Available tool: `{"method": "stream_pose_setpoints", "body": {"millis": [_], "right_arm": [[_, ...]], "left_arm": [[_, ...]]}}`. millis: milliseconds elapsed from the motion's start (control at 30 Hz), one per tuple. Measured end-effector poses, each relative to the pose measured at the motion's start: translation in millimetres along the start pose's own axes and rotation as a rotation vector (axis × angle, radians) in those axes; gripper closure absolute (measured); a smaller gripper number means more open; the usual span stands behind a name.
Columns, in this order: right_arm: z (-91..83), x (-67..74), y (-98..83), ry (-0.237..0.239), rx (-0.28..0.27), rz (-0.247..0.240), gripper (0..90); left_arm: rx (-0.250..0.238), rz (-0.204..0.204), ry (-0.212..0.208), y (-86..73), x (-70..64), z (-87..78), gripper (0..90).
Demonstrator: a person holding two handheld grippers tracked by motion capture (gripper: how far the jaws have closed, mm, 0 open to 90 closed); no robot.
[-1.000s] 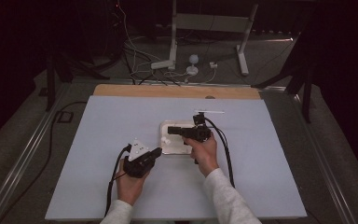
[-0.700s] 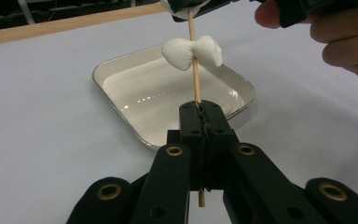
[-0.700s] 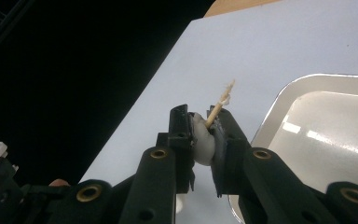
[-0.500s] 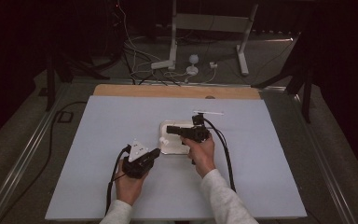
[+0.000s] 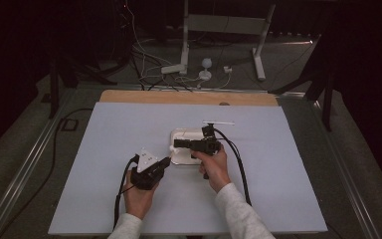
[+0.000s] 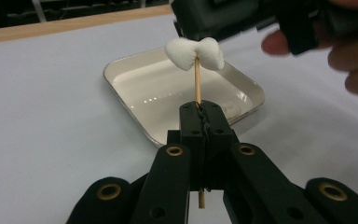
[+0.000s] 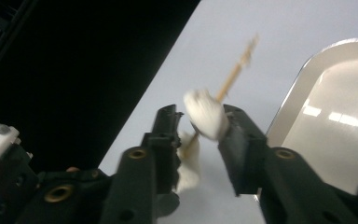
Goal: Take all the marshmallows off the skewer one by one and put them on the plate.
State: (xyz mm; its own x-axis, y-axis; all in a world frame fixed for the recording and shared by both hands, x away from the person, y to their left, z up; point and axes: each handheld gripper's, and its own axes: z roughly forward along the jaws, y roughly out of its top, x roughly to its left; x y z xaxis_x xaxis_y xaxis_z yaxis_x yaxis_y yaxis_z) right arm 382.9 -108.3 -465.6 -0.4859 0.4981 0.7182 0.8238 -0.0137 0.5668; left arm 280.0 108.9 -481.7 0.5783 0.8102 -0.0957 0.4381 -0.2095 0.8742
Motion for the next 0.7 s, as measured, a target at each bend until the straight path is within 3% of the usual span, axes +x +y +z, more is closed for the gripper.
{"method": "stream_pose_setpoints", "body": {"millis": [67,100,200,533,567,700], "right_arm": [[0.5,-0.5,-0.6,0.006,-0.001,0.007,71.6],[1.4,-2.3,-1.5,0.028,-0.005,0.033,76.9],[0.7,-4.6,-2.4,0.053,-0.018,0.066,80.8],[-7.7,2.1,4.6,0.018,-0.085,0.017,81.2],[-11.1,2.2,6.0,-0.004,-0.115,0.012,81.5],[-16.6,-0.8,10.9,0.000,-0.121,0.015,81.5]], "left_arm": [[-0.001,-0.002,0.001,-0.2,0.1,-0.1,90.0],[-0.001,-0.003,0.001,-0.6,-0.1,0.2,90.0],[0.000,0.000,-0.004,-1.1,-0.6,0.8,90.0],[-0.027,0.016,-0.011,0.1,-3.7,-2.8,90.0],[-0.020,0.023,-0.011,-0.5,-4.1,-2.9,90.0],[-0.019,0.035,-0.019,-1.0,-6.0,-4.0,90.0]]}}
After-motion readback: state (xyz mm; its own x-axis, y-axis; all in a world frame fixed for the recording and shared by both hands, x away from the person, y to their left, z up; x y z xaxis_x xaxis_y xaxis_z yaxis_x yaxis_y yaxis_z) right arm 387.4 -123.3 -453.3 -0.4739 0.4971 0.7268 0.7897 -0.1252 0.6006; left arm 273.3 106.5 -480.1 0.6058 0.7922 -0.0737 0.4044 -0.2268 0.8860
